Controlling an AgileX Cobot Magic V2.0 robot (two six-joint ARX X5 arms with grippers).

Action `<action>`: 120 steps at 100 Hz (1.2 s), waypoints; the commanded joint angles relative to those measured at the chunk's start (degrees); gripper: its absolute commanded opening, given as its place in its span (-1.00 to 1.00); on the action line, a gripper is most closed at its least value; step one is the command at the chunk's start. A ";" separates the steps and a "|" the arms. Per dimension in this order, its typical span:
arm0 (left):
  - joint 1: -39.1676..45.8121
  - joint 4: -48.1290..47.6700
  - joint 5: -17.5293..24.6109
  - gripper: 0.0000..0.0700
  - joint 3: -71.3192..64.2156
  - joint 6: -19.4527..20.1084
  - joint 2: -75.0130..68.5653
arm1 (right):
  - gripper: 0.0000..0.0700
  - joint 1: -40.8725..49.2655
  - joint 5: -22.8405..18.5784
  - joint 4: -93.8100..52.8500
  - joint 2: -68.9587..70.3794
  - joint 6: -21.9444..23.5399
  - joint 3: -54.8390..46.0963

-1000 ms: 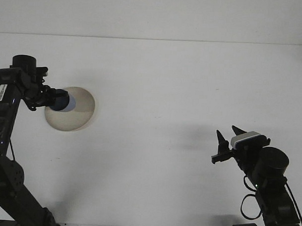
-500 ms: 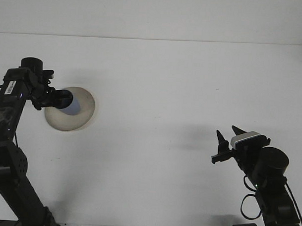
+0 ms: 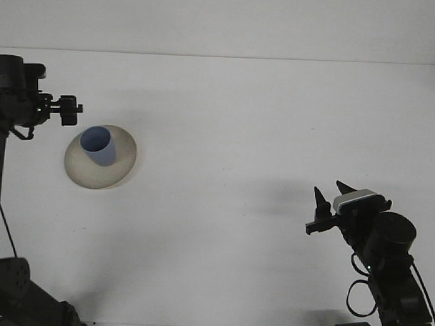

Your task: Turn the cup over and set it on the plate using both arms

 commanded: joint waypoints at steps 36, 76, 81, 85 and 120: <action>0.22 9.97 6.19 -0.15 -19.04 -1.66 -24.52 | 0.02 -5.66 1.16 3.02 -1.20 3.15 0.15; 0.00 60.43 6.14 -0.96 -78.12 -2.82 -56.87 | -0.99 -8.94 1.16 14.51 -8.31 6.38 -6.14; 0.00 63.98 6.14 -0.96 -81.81 -3.28 -58.64 | -0.99 -8.94 1.16 14.67 -8.61 6.16 -6.38; 0.00 65.79 6.14 -0.96 -83.76 -3.67 -59.47 | -0.99 -8.94 1.16 14.67 -8.61 5.70 -6.40; 0.00 67.73 6.14 -0.96 -84.85 -5.14 -59.84 | -0.99 -8.92 1.18 14.56 -8.68 5.25 -6.38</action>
